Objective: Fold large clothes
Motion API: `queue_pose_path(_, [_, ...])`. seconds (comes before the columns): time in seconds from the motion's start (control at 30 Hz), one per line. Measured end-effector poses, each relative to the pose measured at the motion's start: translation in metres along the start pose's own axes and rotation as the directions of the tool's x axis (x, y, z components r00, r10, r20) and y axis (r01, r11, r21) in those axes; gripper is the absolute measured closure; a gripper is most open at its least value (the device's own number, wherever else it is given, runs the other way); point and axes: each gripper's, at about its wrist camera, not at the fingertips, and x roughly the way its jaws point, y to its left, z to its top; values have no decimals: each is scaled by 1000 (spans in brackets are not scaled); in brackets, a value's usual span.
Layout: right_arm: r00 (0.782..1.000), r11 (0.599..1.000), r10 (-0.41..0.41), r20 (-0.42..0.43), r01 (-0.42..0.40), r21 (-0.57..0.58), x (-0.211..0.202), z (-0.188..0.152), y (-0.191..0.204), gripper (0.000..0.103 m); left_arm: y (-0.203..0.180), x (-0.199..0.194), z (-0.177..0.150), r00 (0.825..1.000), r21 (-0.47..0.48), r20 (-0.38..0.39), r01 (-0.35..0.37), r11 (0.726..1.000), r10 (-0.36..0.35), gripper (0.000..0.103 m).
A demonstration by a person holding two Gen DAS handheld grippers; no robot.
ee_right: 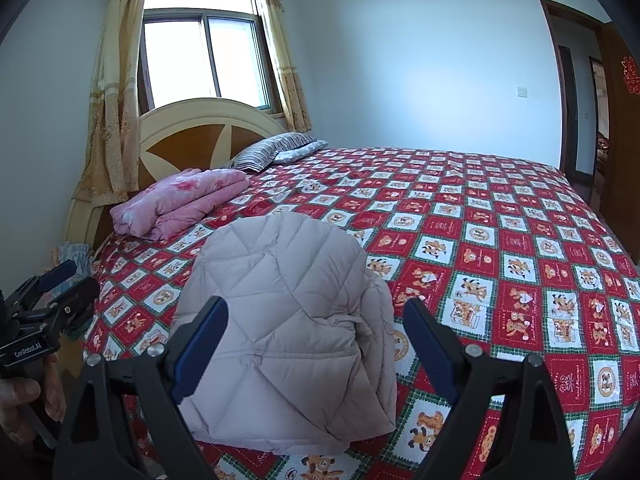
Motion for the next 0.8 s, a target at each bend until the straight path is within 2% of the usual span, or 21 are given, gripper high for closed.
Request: queue_pose_path(0.8, [1000,1000,10,-7,-10,4,-2,-3,1,12,-7,-1,-1,1000,18,-3,3,1000,-2,4])
